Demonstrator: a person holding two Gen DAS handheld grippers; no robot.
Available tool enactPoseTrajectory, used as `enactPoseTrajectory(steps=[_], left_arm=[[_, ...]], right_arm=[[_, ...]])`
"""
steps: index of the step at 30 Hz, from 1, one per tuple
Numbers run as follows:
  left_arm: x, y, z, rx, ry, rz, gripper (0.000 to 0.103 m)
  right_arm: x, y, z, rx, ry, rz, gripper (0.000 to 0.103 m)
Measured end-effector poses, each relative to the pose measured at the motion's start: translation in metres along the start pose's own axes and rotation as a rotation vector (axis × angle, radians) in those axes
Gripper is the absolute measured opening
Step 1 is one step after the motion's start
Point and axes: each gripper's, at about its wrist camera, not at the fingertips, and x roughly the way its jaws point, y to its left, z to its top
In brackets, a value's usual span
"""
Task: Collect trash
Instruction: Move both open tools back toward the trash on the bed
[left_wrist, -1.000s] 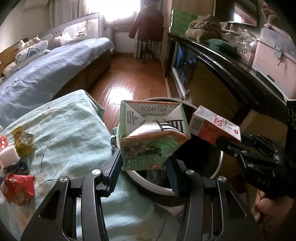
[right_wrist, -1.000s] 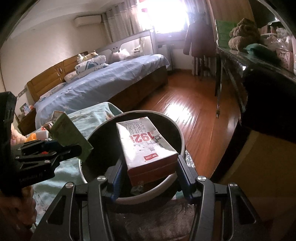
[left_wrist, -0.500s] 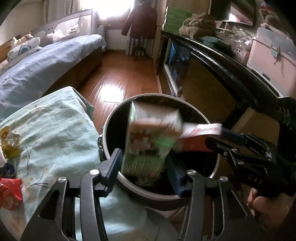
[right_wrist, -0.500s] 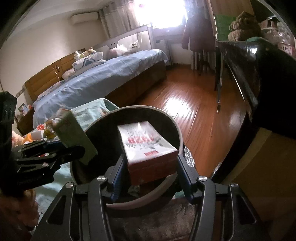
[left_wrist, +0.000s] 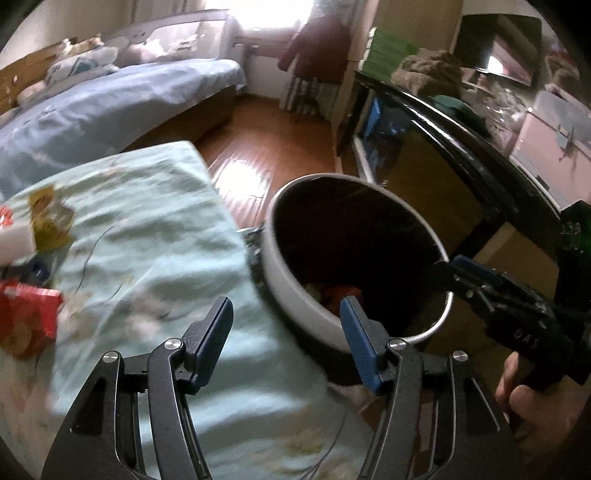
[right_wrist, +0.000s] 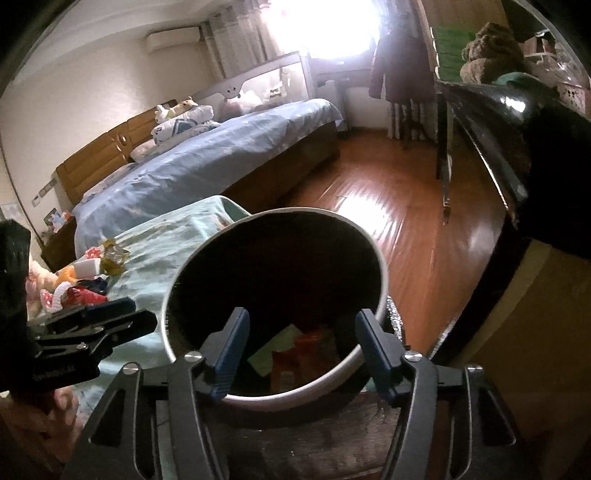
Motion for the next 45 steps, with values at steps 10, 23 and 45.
enactPoseTrajectory(steps=[10, 23, 45], left_arm=[[-0.03, 0.037, -0.031, -0.084, -0.02, 0.097, 0.061], [-0.088, 0.098, -0.067, -0.205, -0.132, 0.296, 0.077], [-0.13, 0.204, -0.113, -0.377, -0.095, 0.502, 0.092]], right_arm=[[-0.003, 0.028, -0.003, -0.025, 0.004, 0.055, 0.076], [-0.004, 0.083, -0.008, -0.092, 0.012, 0.158, 0.079], [0.045, 0.198, -0.038, -0.229, 0.157, 0.372, 0.089]])
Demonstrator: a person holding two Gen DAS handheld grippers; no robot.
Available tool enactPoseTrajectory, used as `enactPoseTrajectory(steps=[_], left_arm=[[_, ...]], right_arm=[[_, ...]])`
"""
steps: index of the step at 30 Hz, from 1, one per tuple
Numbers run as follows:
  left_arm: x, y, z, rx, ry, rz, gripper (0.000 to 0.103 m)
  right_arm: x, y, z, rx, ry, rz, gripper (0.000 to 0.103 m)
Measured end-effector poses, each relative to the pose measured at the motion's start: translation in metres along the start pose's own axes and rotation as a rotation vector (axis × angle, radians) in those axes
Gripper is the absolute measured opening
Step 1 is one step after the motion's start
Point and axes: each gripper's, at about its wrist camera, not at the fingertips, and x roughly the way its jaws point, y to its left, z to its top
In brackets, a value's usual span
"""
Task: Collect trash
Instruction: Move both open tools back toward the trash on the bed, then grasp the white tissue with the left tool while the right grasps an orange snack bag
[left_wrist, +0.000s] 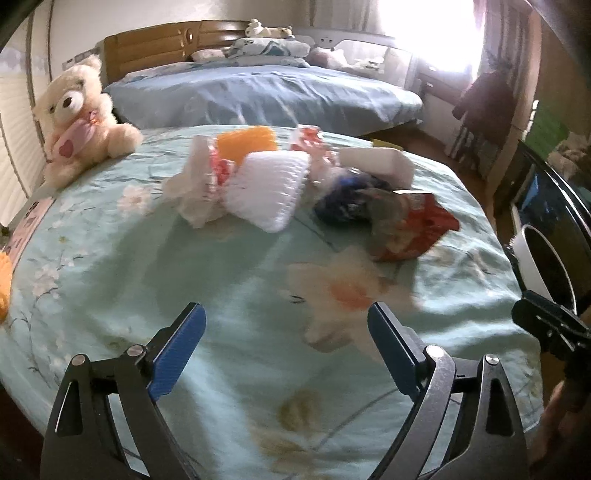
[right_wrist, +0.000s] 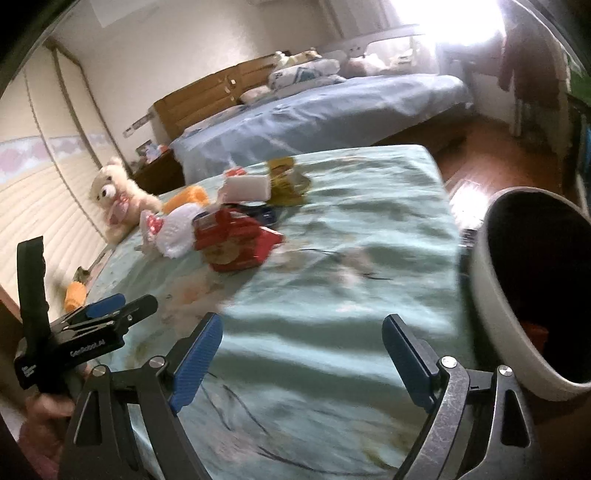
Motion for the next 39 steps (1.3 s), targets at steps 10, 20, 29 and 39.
enactPoseTrajectory(steps=[10, 20, 29, 39], left_arm=[[0.009, 0.035, 0.015, -0.025, -0.009, 0.041, 0.092], [0.038, 0.068, 0.044, -0.074, -0.006, 0.07, 0.092], [0.055, 0.073, 0.062, -0.031, -0.04, 0.059, 0.064], [0.045, 0.071, 0.051, -0.022, -0.043, -0.002, 0.015]], right_arm=[[0.04, 0.034, 0.013, -0.042, 0.042, 0.053, 0.09], [0.071, 0.041, 0.035, -0.025, 0.042, 0.059, 0.09], [0.089, 0.041, 0.047, -0.013, 0.048, 0.047, 0.088], [0.093, 0.043, 0.04, -0.032, 0.063, 0.036, 0.01]])
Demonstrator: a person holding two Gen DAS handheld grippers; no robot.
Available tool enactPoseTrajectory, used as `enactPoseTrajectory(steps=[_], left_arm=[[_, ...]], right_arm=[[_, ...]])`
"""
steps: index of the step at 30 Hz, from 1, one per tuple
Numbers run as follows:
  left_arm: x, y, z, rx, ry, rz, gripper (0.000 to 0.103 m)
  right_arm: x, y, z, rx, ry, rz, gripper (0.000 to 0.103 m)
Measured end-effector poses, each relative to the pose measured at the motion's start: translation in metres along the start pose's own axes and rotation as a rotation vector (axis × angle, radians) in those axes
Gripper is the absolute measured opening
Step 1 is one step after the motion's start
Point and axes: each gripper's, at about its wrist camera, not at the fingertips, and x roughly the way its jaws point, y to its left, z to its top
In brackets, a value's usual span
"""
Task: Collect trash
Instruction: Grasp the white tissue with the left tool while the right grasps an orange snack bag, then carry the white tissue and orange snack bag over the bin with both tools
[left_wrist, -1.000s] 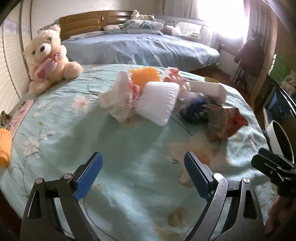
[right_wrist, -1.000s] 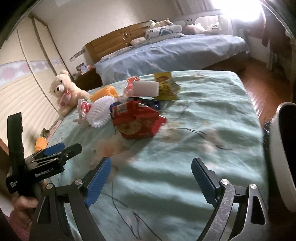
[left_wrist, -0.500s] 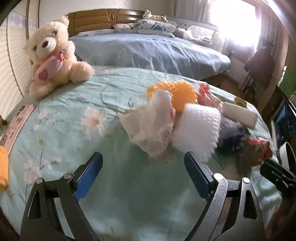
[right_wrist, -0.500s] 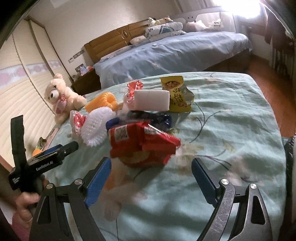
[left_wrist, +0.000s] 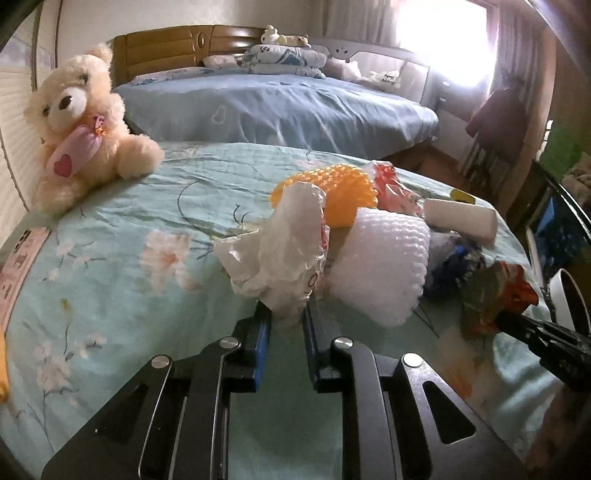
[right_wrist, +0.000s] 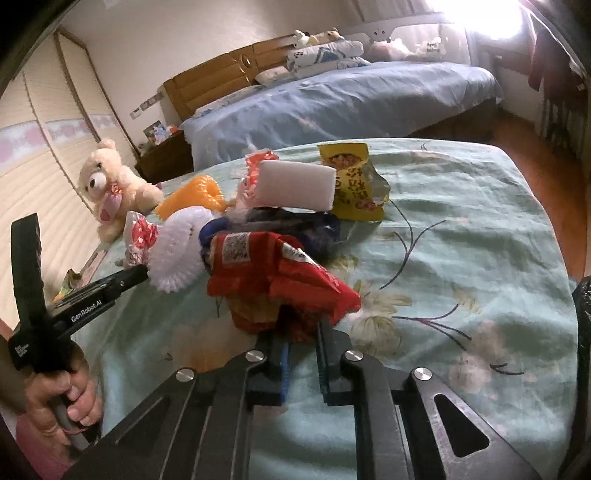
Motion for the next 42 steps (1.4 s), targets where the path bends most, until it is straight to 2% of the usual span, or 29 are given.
enactPoseTrajectory(steps=[2, 11, 19, 31, 42], left_arm=[[-0.006, 0.0, -0.006, -0.011, 0.0, -0.008, 0.015], [-0.042, -0.021, -0.038, -0.034, 0.0, -0.087, 0.015], [-0.058, -0.072, -0.049, 0.05, 0.009, -0.181, 0.015], [-0.067, -0.151, -0.055, 0.188, 0.028, -0.326, 0.015], [-0.066, -0.206, -0.056, 0.28, 0.044, -0.405, 0.015]], right_arm=[[-0.005, 0.001, -0.003, -0.004, -0.005, 0.009, 0.006], [-0.035, -0.006, -0.016, 0.005, -0.028, 0.018, 0.006], [-0.07, -0.02, -0.028, 0.016, -0.069, -0.009, 0.006], [-0.125, -0.056, -0.055, 0.07, -0.128, -0.097, 0.006], [-0.172, -0.097, -0.076, 0.141, -0.181, -0.211, 0.006]])
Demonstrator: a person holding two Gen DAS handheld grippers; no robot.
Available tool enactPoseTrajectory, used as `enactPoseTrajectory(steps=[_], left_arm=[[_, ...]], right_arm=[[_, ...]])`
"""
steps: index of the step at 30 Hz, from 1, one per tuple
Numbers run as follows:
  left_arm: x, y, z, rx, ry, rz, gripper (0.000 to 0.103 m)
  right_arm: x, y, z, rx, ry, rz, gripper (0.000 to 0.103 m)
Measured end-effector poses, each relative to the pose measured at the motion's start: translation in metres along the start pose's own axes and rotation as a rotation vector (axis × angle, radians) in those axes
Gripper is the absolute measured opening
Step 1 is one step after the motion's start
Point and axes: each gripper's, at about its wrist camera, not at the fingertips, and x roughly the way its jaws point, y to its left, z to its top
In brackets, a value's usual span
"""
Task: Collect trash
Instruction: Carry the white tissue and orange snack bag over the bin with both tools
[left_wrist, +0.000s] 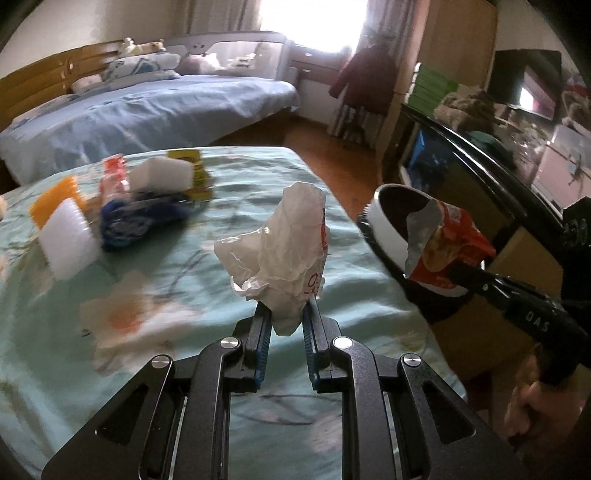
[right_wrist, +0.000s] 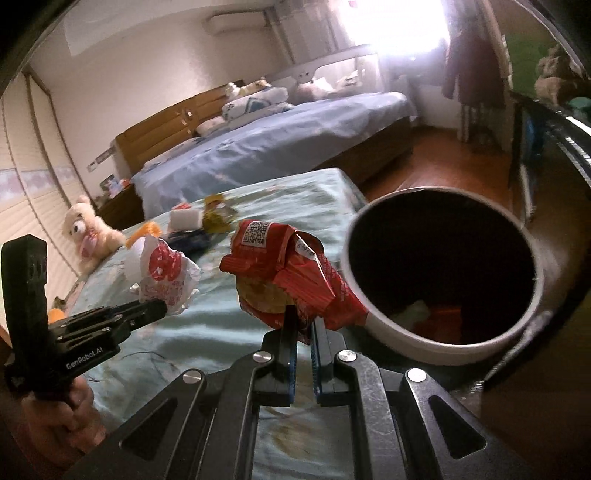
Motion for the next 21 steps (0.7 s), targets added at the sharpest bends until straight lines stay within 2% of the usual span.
enactPoseTrajectory(steps=[21], left_arm=[[0.035, -0.082, 0.031, 0.137, 0.033, -0.096, 0.015]], right_arm=[[-0.029, -0.082, 0.004, 0.117, -0.061, -0.159, 0.006]])
